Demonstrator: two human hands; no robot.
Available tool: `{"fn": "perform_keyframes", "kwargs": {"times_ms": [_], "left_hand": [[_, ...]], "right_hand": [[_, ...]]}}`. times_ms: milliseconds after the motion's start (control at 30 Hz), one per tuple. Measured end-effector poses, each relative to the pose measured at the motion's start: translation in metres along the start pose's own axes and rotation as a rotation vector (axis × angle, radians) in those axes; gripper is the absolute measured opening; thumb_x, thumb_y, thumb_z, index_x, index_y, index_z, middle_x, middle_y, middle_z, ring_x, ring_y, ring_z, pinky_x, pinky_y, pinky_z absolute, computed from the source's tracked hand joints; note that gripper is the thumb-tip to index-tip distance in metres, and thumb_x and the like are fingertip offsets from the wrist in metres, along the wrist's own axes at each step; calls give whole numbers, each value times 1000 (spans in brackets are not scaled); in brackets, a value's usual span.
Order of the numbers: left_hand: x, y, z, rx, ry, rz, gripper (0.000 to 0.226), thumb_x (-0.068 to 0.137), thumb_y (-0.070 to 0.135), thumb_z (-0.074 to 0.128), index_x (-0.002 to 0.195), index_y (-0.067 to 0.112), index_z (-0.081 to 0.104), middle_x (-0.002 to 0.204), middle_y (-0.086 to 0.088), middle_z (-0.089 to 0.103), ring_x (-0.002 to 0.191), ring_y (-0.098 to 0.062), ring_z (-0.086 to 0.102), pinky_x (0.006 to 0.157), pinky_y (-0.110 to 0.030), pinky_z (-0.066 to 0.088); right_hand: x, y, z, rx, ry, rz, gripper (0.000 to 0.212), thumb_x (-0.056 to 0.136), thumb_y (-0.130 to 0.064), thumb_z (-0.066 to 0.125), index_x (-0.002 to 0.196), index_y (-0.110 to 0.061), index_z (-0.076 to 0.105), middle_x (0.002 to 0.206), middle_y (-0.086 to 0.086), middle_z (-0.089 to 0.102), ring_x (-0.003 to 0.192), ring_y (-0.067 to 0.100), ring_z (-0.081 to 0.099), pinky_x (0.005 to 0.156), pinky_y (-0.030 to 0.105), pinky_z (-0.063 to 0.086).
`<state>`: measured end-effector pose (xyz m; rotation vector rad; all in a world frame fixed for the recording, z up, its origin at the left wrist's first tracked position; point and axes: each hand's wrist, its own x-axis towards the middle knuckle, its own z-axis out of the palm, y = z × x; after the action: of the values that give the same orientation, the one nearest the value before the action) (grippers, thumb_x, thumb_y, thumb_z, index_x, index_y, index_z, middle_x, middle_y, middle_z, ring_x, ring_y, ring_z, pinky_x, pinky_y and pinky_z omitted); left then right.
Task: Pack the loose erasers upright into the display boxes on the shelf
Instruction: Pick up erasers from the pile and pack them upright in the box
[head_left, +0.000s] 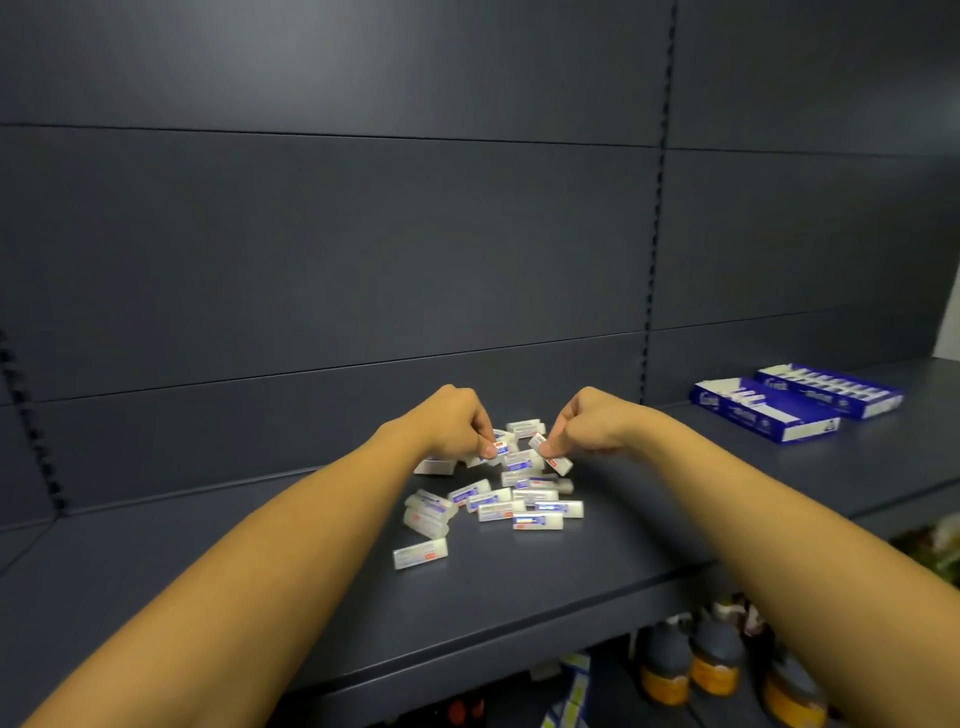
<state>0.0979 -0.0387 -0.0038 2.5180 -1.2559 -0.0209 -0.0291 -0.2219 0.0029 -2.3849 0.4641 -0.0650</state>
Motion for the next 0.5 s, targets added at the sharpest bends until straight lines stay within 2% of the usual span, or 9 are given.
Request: {"fn": "perform_keyframes", "kwargs": {"times_ms": [100,300,400,500], "left_hand": [[16,26,8,-14,-17,10,7,84,23,80,88,17,81,80,8,74,84,-13,70,75,-28,54],[53,95,28,-9,-11,29,11,85,25,80,92,17,82,89,6,76,83,-7,66,74,-24,48],[72,136,43,-7,-15,28,12,84,24,79,93,16,82,88,4,75,84,-9,67,76,-25,50],[90,175,59,33,-19,35,14,84,23,80,95,15,81,87,3,74,86,-11,67,78,-25,51]], "right_hand": [[-7,27,-24,49,27,13,32,70,-29,89,88,-6,78,70,4,61,65,18,43,49,25,32],[-22,87,-75,76,46,24,23,74,-28,88,86,-10,80,81,4,69,71,15,51,54,25,39],[-27,123,-100,62,48,29,19,75,-26,87,86,-13,80,87,2,74,85,15,62,72,29,50],[-29,161,-127,66,49,31,16,75,-25,87,85,-14,81,92,4,76,97,19,66,91,34,53]]}}
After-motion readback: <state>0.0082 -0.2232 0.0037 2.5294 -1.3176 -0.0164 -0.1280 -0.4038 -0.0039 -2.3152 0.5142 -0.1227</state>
